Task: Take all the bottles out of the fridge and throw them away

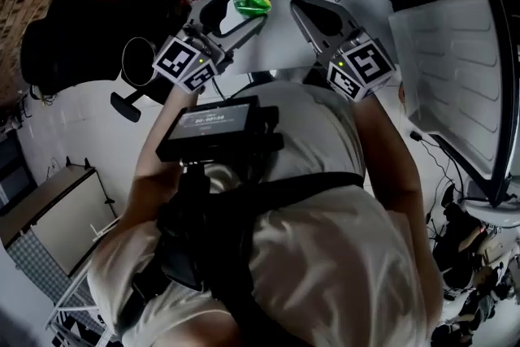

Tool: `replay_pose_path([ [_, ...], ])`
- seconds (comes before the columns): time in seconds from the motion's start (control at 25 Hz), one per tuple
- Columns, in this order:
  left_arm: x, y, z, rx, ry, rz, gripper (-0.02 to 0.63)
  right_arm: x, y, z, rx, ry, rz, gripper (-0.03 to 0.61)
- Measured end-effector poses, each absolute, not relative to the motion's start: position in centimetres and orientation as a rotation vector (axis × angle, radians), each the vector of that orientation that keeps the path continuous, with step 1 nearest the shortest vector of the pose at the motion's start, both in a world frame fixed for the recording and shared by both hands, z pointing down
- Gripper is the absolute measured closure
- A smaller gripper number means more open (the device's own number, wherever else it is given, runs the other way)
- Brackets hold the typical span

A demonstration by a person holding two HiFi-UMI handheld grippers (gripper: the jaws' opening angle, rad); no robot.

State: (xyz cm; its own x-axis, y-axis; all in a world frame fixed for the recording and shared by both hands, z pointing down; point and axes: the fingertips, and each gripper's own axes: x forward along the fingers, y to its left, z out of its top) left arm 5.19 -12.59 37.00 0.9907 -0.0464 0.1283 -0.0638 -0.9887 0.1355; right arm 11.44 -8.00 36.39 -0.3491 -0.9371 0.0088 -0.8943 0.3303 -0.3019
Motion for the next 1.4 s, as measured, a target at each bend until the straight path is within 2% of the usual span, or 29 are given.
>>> replay_pose_path([
  [0.28,-3.0,-17.2,36.5,2.952,-0.285,0.162,0.273,4.9,-12.5,34.4,-1.600,2.518,-0.360,0.572],
  [0.76,-9.0,-19.6,39.3,2.917,-0.513,0.157,0.272,-0.1,-14.6,36.9,-1.485,2.618,-0.381,0.572],
  [1.4,-24.4,-26.1,40.1,2.800,-0.793,0.122,0.272,-13.2,-21.6,36.2,-1.344,2.739,-0.423,0.572],
])
